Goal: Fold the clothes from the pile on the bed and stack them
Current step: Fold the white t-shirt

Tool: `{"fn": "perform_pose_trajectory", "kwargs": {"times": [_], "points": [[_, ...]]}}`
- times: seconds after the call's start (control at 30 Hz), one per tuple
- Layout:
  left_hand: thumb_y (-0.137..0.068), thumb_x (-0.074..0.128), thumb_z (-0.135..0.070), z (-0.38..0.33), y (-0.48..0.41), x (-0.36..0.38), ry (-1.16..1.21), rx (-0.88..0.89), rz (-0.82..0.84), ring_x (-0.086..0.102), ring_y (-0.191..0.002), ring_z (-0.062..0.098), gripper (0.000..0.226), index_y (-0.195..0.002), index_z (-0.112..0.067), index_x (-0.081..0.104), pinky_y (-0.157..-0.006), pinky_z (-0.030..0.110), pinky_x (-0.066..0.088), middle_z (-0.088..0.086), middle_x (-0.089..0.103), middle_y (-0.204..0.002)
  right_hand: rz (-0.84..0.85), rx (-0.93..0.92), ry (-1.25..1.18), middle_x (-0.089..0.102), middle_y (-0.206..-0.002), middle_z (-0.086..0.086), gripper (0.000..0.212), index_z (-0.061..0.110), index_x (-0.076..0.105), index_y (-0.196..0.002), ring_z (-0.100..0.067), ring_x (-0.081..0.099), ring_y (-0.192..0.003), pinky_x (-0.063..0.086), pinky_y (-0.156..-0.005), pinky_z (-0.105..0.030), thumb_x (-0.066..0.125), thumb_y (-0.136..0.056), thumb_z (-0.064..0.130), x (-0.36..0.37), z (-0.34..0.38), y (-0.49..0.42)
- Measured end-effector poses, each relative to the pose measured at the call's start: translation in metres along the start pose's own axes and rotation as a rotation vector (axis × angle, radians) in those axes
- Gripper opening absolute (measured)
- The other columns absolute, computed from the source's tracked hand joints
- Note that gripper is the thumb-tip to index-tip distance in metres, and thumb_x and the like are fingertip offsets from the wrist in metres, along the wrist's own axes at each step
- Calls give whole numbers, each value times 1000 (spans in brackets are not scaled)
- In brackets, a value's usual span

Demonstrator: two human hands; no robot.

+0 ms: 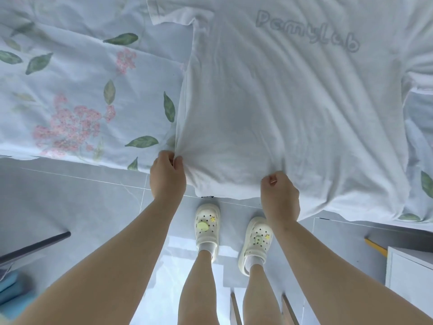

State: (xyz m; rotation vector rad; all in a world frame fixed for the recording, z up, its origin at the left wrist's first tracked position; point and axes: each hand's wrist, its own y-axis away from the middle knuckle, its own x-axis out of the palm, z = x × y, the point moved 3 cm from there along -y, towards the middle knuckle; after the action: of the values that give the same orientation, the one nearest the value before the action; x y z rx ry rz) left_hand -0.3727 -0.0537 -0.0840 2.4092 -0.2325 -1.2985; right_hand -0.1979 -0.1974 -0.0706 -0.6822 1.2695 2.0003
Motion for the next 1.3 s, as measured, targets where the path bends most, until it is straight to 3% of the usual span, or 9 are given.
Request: {"fn": "perform_pose_trajectory", "kwargs": {"times": [0.13, 0.27, 0.37, 0.47, 0.6, 0.83, 1.03, 1.17, 1.3], "points": [[-100, 38, -19, 10, -4, -23, 138, -17, 93, 46, -79, 27, 7, -99, -12, 38, -68, 32, 35, 0, 48, -77, 23, -107, -5, 59, -78, 1, 16, 13, 56, -90, -27, 54, -76, 40, -63, -31, 41, -93, 20, 3, 21, 2], [-92, 57, -22, 33, -21, -42, 297, -58, 253, 45, -67, 20, 19, -101, -16, 41, -57, 30, 34, 1, 48, -72, 102, -117, 73, 58, -83, 2, 11, 18, 52, -90, -26, 52, -79, 37, -63, -29, 41, -91, 17, 8, 32, -5], [-86, 63, -13, 51, -27, -44, -36, 19, 398, 53, -79, 21, 20, -99, -16, 48, -64, 28, 34, -1, 53, -79, 185, -105, 163, 59, -98, -2, 12, 19, 49, -96, -27, 51, -88, 37, -70, -30, 42, -88, 14, 12, 31, -10], [-82, 58, -4, 54, -26, -39, -130, 14, 309, 55, -93, 23, 16, -95, -13, 54, -73, 25, 35, -2, 55, -86, 113, -174, 286, 53, -117, -6, 23, 15, 52, -111, -29, 46, -107, 34, -80, -33, 44, -89, 13, 12, 34, -10], [-81, 71, -31, 50, -18, -30, 46, -52, 235, 55, -93, 19, 38, -109, -14, 52, -80, 30, 41, -1, 56, -95, 81, -255, 331, 47, -124, -9, 30, 14, 51, -119, -30, 42, -114, 36, -88, -36, 47, -89, 13, 20, 41, -10], [-91, 51, -29, 41, -28, -39, -369, -40, 227, 52, -92, 25, 14, -99, -18, 54, -73, 32, 39, 2, 57, -100, 70, -219, 374, 47, -120, -9, 26, 14, 50, -114, -30, 44, -109, 32, -83, -34, 47, -89, 12, 24, 46, -14], [-88, 58, -44, 5, -36, -33, -322, 65, 197, 39, -120, 32, 56, -131, -15, 39, -97, 43, 36, 8, 43, -131, 78, -298, 453, 23, -150, -3, 50, 25, 38, -137, -28, 26, -133, 27, -102, -38, 49, -90, 18, 28, 72, -14], [-93, 50, -23, -3, -65, -33, -320, -8, 306, 50, -103, 30, 20, -113, -18, 50, -90, 43, 43, 7, 55, -117, 167, -290, 458, 10, -157, 0, 58, 30, 26, -145, -26, 13, -142, 22, -109, -40, 46, -91, 21, 24, 88, -24], [-85, 44, -5, -23, -81, -37, -375, -77, 321, 47, -111, 32, 36, -119, -17, 49, -95, 42, 41, 9, 46, -122, 242, -242, 475, 4, -159, 0, 61, 31, 19, -148, -26, 6, -144, 18, -112, -41, 43, -92, 22, 9, 97, -43]]}}
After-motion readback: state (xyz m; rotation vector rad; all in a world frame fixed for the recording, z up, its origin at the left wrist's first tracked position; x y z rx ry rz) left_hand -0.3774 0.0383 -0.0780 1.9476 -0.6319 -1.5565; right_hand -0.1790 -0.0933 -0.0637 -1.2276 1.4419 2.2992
